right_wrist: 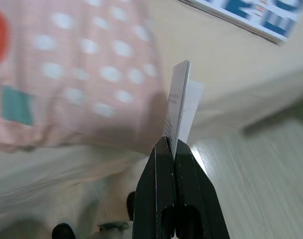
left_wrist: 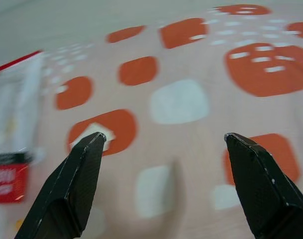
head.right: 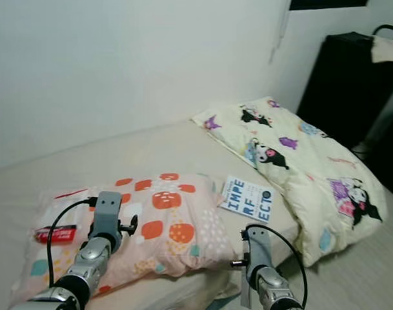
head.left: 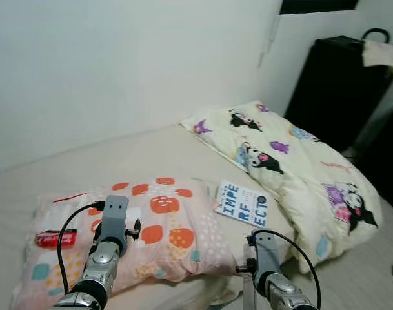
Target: Clean up the room
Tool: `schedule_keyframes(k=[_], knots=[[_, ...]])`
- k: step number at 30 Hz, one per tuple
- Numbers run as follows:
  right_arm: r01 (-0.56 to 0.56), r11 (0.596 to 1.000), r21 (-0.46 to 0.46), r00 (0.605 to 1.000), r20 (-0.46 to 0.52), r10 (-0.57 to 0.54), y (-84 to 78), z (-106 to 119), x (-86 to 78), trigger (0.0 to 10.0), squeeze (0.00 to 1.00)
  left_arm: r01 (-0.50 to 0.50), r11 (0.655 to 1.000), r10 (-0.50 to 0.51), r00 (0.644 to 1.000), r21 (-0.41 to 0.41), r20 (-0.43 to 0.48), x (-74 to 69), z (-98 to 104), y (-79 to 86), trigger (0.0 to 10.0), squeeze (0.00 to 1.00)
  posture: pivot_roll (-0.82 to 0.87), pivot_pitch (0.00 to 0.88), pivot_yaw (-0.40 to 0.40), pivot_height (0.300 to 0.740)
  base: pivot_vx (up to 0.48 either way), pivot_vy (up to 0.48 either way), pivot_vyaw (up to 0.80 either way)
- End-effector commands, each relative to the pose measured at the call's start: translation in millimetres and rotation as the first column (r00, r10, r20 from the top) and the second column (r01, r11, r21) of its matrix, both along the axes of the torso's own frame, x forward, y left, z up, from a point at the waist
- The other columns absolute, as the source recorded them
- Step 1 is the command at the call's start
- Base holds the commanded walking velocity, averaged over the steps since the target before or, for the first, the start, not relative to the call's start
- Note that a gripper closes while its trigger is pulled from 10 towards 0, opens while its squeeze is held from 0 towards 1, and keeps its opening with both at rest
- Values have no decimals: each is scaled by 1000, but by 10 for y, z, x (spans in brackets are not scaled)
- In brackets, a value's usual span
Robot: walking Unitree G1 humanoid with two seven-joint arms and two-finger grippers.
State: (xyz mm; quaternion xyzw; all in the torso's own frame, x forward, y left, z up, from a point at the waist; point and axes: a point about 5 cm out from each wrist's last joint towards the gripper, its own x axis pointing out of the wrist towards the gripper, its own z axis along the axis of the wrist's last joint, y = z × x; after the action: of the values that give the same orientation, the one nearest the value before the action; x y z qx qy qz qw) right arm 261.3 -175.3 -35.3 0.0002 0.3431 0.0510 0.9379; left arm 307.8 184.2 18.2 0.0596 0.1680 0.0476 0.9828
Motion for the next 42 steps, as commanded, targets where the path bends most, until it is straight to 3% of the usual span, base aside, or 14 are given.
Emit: schedule_keyframes(k=[1,7,14,26,42], knots=[[-14,1000,1,1000,18,14,17,20,21,10000,0,0,1000,0,1000,26,9,5,17,31,10000,0,-25,2,-34,740,0,0,0],[-77,997,1,996,34,76,129,50,65,10000,0,-76,995,75,997,62,17,18,54,171,10000,0,-18,1,-31,740,0,0,0],[-84,996,7,996,39,84,135,64,82,10000,0,-133,991,133,991,21,34,4,67,251,10000,0,-11,2,-47,740,0,0,0],[-67,998,17,997,44,66,118,69,86,10000,0,-154,987,153,988,44,30,-17,47,259,10000,0,-14,3,-54,740,0,0,0],[-63,998,19,997,46,62,129,80,101,10000,0,-152,988,152,988,11,32,14,61,189,10000,0,-16,0,-48,740,0,0,0]])
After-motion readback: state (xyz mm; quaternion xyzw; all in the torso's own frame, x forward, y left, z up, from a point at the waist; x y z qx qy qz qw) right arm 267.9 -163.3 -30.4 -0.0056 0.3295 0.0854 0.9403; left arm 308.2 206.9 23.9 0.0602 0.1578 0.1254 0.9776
